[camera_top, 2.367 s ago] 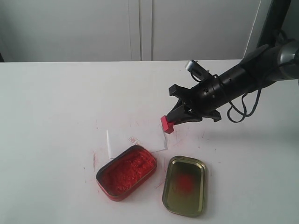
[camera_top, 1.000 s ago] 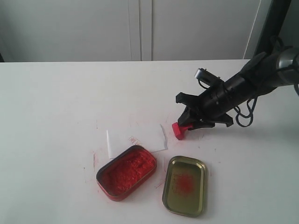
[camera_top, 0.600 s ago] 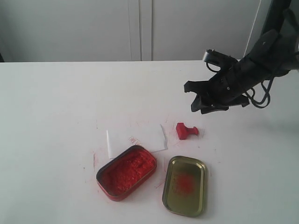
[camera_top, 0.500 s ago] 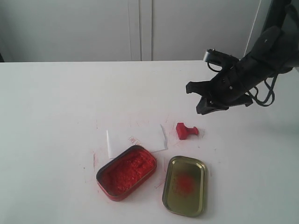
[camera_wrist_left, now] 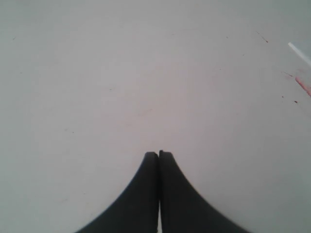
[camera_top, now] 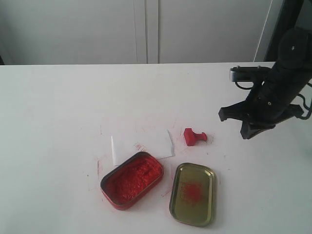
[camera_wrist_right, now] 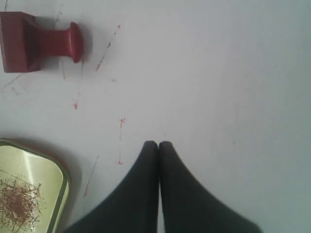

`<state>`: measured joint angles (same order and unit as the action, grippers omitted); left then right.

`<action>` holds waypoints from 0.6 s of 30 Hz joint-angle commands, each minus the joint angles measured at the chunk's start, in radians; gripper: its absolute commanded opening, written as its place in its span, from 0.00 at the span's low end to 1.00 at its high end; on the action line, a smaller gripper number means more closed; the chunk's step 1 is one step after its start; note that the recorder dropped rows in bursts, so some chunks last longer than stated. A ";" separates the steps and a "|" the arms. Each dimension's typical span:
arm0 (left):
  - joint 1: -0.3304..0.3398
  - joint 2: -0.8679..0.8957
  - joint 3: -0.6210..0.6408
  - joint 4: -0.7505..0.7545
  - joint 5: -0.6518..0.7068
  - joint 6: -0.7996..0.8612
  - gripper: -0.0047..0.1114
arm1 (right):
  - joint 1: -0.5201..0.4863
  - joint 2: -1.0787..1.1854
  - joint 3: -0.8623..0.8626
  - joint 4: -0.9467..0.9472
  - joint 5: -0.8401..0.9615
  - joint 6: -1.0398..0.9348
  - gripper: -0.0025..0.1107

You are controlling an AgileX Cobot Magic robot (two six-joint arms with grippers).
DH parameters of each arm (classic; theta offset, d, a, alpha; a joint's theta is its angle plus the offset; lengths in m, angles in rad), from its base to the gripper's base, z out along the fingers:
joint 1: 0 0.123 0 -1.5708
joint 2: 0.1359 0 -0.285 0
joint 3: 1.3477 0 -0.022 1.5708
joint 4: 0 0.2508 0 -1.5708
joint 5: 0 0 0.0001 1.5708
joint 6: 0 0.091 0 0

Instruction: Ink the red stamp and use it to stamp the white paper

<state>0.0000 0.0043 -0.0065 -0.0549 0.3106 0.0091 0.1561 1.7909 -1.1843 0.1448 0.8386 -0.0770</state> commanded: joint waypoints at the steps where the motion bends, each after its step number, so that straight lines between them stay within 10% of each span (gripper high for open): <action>1: 0.000 -0.004 0.006 -0.005 -0.003 -0.009 0.04 | -0.027 -0.049 0.041 -0.013 -0.017 0.007 0.02; 18: 0.000 -0.004 0.006 -0.005 -0.003 -0.009 0.04 | -0.167 -0.276 0.209 -0.016 -0.059 -0.038 0.02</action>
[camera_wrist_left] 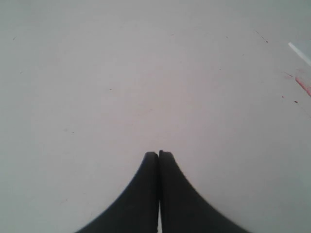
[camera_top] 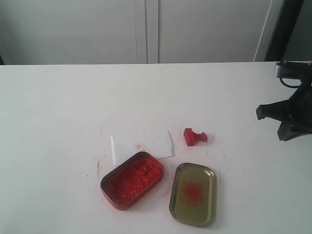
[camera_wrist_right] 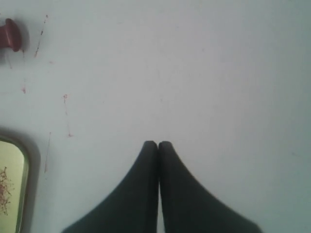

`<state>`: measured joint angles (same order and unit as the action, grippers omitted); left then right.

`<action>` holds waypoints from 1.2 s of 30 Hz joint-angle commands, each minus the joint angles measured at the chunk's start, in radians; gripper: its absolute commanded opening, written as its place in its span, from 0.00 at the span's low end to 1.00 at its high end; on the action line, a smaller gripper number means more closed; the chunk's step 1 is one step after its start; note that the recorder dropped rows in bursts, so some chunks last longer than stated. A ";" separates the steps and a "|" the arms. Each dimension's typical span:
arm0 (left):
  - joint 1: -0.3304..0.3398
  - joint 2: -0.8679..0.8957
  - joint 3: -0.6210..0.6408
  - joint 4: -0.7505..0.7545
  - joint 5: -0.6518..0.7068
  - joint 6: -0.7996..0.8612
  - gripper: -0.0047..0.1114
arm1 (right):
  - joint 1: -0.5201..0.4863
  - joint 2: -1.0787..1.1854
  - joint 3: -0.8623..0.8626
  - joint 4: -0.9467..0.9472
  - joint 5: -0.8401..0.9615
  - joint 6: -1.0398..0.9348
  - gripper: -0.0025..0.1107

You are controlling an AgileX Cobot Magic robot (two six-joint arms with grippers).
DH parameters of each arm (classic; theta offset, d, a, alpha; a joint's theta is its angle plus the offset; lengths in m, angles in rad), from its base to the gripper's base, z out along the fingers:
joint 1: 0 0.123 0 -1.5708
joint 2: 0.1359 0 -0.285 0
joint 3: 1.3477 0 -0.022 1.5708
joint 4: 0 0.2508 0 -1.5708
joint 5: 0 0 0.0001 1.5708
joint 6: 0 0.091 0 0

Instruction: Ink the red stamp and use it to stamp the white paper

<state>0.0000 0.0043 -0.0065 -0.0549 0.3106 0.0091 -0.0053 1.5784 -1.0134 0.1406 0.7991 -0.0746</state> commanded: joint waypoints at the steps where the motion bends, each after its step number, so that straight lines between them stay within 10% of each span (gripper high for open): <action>1: 0.000 -0.004 0.006 -0.005 -0.003 -0.009 0.04 | -0.005 -0.083 0.051 -0.019 -0.025 -0.062 0.02; 36: 0.000 -0.004 0.006 -0.005 -0.003 -0.009 0.04 | -0.001 -0.926 0.415 -0.064 -0.293 -0.089 0.02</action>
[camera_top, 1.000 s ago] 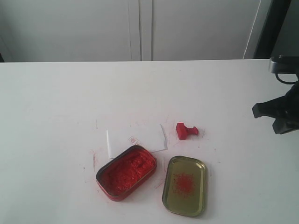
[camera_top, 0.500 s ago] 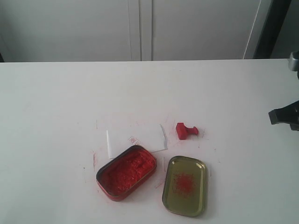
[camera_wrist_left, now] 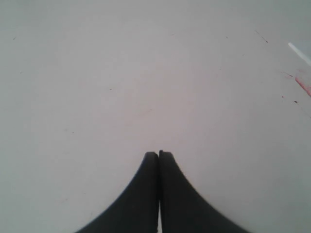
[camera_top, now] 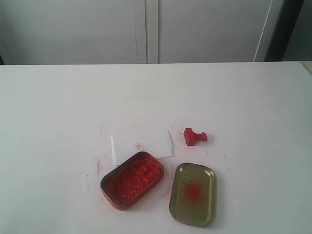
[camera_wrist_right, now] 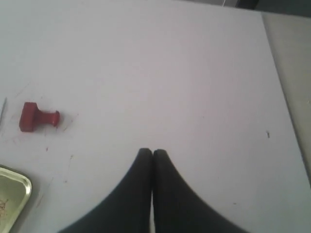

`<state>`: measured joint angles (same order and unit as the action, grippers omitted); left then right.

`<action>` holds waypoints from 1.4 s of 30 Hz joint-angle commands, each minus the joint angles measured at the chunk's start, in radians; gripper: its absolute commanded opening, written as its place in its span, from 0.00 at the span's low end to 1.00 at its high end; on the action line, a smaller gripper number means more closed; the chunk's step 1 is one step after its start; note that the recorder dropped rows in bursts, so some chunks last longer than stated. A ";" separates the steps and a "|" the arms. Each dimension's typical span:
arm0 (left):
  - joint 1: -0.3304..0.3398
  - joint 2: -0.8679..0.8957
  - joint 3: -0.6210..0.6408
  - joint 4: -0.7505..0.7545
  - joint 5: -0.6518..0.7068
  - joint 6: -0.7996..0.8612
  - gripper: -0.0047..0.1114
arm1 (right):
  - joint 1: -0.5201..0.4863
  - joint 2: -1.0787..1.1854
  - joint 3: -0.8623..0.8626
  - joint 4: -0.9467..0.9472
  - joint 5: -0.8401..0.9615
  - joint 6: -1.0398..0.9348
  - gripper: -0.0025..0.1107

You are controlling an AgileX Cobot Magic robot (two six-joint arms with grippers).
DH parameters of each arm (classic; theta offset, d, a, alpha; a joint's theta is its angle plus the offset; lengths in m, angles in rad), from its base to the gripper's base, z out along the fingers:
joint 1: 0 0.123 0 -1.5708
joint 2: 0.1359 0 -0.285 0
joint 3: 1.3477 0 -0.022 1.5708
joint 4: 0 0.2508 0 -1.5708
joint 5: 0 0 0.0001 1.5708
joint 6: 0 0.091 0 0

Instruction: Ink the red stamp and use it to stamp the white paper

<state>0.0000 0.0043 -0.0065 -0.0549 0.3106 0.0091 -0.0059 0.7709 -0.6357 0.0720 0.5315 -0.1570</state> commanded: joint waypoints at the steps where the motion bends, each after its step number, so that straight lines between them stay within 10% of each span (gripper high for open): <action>1: 0.000 -0.004 0.006 -0.005 -0.003 -0.009 0.04 | -0.001 -0.153 0.049 0.004 -0.028 -0.007 0.02; 42: 0.000 -0.004 0.006 -0.005 -0.003 -0.009 0.04 | 0.104 -0.381 0.209 0.005 -0.121 -0.003 0.02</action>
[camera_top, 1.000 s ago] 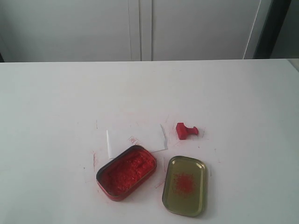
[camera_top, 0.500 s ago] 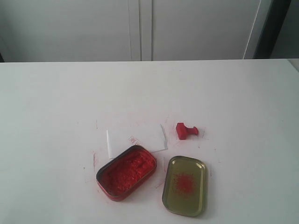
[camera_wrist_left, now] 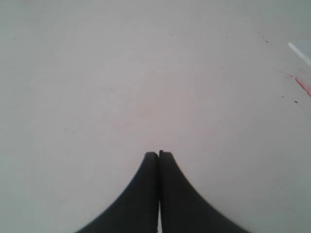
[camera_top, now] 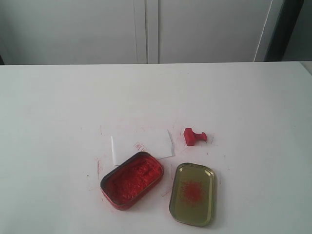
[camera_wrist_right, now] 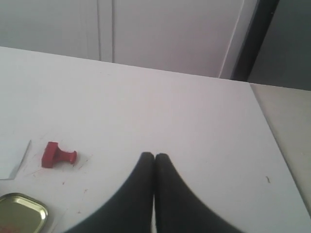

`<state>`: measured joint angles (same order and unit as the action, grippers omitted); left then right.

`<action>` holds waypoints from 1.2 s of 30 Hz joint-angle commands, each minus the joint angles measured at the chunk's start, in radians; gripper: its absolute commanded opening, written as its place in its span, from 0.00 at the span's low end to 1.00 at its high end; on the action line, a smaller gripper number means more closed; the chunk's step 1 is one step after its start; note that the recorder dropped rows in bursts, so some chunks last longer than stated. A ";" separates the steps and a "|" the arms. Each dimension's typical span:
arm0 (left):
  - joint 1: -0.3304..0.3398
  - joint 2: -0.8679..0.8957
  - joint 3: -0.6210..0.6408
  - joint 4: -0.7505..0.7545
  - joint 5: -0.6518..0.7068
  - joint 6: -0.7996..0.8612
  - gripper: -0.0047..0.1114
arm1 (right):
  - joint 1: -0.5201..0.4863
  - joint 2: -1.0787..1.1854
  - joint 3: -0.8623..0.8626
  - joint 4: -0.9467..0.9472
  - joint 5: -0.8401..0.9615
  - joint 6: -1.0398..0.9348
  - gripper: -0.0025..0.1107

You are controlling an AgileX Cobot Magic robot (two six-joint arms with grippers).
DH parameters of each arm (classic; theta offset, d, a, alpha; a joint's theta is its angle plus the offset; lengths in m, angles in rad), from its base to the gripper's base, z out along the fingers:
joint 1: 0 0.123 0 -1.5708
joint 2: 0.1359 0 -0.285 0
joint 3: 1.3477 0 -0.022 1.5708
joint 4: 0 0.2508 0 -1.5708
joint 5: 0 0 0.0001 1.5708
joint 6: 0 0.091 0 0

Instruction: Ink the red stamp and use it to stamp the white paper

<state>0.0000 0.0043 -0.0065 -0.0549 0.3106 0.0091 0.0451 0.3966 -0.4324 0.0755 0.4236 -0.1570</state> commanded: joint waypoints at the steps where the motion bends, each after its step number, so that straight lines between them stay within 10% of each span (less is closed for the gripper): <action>1: 0.000 -0.004 0.006 -0.005 -0.003 -0.009 0.04 | 0.063 -0.007 0.006 0.002 -0.013 -0.003 0.02; 36: 0.000 -0.004 0.006 -0.005 -0.003 -0.009 0.04 | 0.068 -0.397 0.326 0.002 -0.018 -0.003 0.02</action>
<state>0.0000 0.0043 -0.0065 -0.0549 0.3087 0.0091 0.1097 0.0060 -0.1258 0.0755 0.4091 -0.1570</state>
